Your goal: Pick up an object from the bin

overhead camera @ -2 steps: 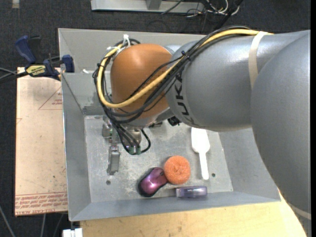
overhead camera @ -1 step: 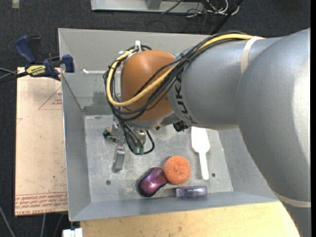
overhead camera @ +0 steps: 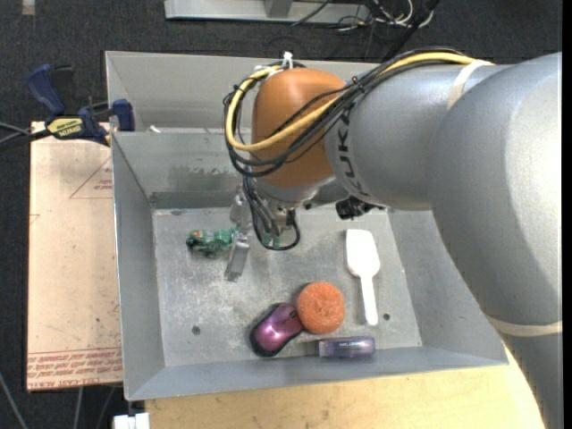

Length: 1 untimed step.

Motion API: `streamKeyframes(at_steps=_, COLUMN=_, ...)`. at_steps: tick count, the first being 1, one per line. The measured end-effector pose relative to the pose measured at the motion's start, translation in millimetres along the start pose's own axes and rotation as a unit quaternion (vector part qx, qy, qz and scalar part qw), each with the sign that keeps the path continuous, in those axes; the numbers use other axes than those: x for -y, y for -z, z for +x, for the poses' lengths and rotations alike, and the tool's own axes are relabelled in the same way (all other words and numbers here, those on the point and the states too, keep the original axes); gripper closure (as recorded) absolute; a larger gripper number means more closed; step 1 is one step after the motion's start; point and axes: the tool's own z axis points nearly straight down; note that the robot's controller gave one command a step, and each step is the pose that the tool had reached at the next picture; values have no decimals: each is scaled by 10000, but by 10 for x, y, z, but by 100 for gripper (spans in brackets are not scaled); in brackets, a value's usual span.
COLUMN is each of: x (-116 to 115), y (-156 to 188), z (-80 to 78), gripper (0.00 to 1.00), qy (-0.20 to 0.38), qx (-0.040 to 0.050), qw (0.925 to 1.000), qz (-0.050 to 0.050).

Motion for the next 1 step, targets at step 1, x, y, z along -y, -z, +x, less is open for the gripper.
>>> streamKeyframes(at_steps=1, x=66, y=-1, z=-126, gripper=0, qy=899, qx=1, qw=9960, qz=0)
